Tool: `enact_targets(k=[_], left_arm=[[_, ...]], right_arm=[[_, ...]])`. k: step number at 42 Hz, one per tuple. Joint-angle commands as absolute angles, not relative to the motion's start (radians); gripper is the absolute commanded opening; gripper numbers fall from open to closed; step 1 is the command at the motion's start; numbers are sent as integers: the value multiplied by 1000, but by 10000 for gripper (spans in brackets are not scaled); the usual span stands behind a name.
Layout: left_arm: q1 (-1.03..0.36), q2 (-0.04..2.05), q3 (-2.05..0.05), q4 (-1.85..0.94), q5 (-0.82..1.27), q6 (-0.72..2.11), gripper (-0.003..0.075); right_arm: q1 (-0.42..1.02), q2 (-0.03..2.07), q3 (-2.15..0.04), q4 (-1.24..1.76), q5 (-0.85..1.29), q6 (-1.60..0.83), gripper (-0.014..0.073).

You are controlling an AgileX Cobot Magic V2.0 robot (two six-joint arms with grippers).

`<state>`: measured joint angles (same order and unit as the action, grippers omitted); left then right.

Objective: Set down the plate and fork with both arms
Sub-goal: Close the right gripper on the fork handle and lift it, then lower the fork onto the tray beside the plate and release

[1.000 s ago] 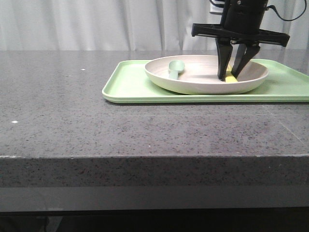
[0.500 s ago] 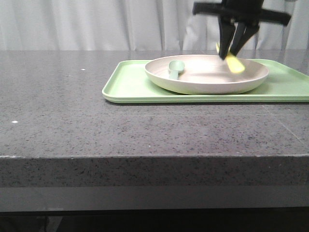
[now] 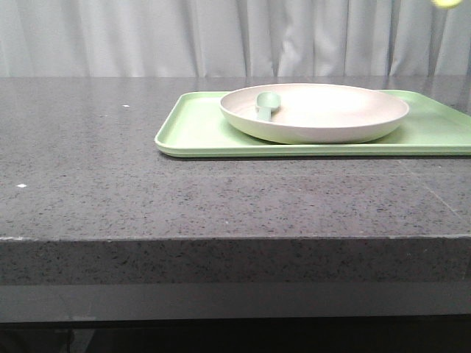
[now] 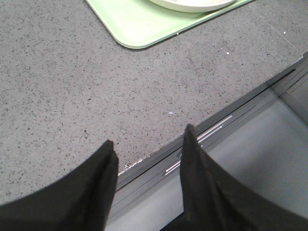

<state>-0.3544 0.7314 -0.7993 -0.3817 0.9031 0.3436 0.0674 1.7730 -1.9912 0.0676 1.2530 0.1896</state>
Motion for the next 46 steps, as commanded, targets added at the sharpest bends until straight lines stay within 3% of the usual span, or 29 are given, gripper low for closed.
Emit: enact_targets(k=[1,15,39,42,46], left_arm=[[-350,728,-826,-413,834,344,304],[-350,728,-826,-413,792,344,304],[-350,728,-826,-413,769,344,304],[-350,728,-826,-413,767,344,304],[-350,728,-826,-413,767,344,304]], right_arm=[[31,1704,-1976,60,1337,152,90],[3,1759,-1858,62,1318,99,90],[3,1975,-1854,105,1305,99,90],[3,1986,-1854,105,1304,99,108],[3,1990,-1854,105,1302,99,203]])
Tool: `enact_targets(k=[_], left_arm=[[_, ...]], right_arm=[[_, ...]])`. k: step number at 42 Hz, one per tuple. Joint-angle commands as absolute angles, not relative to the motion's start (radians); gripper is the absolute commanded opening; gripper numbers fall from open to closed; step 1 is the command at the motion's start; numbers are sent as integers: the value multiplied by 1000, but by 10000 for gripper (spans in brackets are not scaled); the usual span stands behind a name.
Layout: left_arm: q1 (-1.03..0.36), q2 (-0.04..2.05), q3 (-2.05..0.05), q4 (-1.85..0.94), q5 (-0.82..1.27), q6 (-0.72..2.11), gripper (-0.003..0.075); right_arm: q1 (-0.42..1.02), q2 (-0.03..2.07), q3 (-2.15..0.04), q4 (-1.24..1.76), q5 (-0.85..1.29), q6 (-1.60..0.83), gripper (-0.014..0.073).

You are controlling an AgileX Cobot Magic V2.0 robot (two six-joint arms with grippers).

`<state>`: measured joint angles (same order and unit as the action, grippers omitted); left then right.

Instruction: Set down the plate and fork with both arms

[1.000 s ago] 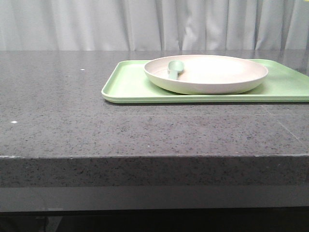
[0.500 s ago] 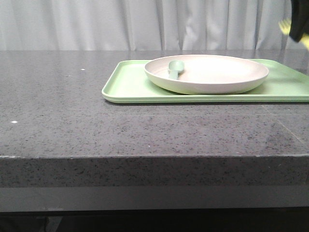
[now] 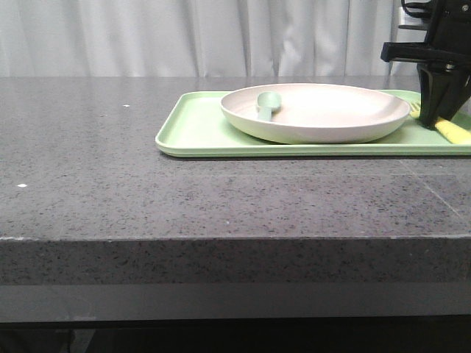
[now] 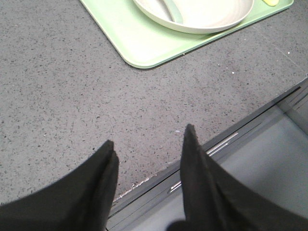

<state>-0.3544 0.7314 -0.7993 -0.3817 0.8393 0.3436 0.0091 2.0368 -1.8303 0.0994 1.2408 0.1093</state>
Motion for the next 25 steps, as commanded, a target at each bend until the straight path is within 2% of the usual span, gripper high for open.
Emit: enact_targets(k=[1,4,8,17,25], left_arm=[[-350,728,-826,-413,767,344,304],[-350,728,-826,-413,765,344,304],[-350,728,-826,-413,765,344,304],[-350,728,-826,-413,765,344,304],[-350,728,-826,-413,765,344,304]], right_arm=[[3,1990,-1854,105,1301,99,244],[3,1990,-1859,105,1300,99,349],[3,1989,-1866,105,1300,91,432],[7,1939,-1879,105,1334,64,435],[28,1783,-1858,104,1336,45,435]])
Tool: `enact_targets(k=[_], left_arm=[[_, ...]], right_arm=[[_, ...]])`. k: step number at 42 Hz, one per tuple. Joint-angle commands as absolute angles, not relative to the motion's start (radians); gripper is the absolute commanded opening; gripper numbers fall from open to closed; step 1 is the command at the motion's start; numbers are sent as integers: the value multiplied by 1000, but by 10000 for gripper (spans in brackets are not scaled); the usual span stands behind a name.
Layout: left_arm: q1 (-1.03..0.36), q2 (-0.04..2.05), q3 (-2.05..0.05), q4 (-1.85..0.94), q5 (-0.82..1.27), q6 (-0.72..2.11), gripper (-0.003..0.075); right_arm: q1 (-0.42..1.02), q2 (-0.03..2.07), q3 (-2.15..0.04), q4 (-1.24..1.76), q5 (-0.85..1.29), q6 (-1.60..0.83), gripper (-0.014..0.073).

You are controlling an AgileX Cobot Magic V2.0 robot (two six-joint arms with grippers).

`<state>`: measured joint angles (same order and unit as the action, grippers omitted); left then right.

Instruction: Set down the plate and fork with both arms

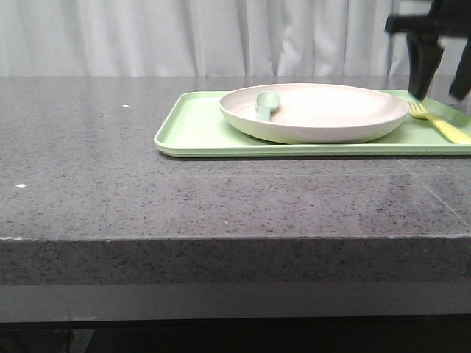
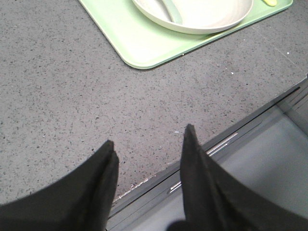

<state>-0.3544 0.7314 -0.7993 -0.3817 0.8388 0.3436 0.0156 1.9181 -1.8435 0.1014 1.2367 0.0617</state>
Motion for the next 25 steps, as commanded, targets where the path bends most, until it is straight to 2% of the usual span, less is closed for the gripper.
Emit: enact_targets(k=[1,25], left_arm=[[-350,728,-826,-413,765,344,304],[-350,728,-826,-413,765,344,304]], right_arm=[[32,1752,-1850,104,1335,40,435],[66,1145,-1398,71,1200,-70,435]])
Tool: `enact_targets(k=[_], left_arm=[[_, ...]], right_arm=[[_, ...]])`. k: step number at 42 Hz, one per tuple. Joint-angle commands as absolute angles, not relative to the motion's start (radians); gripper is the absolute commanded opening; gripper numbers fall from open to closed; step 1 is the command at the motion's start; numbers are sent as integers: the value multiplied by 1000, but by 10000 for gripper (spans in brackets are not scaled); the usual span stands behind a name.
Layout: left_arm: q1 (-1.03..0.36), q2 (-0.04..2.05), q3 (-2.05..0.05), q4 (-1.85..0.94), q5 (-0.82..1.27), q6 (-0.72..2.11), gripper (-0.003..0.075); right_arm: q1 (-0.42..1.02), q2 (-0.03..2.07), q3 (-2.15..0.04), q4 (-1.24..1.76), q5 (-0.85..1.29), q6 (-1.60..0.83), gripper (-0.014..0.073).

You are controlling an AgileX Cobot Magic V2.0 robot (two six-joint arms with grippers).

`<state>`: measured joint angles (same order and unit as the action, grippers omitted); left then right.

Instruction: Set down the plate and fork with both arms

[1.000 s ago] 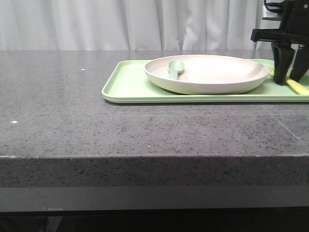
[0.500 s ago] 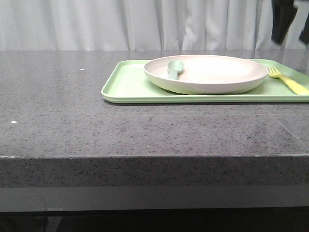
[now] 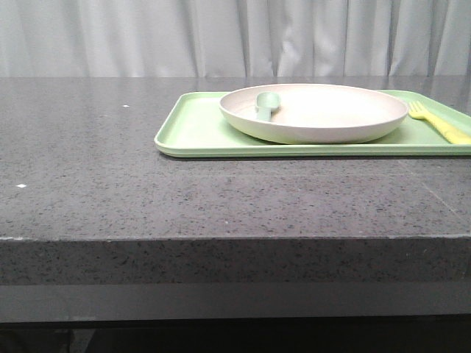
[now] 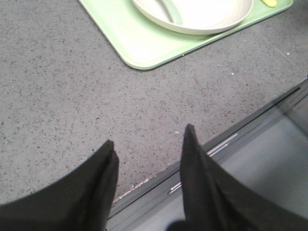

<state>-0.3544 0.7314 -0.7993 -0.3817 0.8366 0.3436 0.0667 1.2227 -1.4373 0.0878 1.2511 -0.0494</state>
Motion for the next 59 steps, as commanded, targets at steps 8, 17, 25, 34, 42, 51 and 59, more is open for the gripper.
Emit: enact_targets(k=[8,17,25,34,42,51,59], left_arm=[[-350,728,-826,-413,765,344,304],[-350,728,-826,-413,765,344,304],[-350,728,-826,-413,765,344,304],[-350,728,-826,-413,765,344,304],[-350,728,-826,-413,765,344,288],[-350,728,-826,-413,765,344,6],[-350,728,-826,-388,727,316,-18]], right_arm=[[66,982,-1222,57,1161,-70,435],[66,834,-1032,57,1119,-69,435],[66,723,-902,57,1065,-55,435],[66,664,-821,57,1024,-31,435],[66,663,-818,57,1014,-31,393],[66,663,-818,57,1012,-31,24],[66,663,-818,57,1008,-31,-68]])
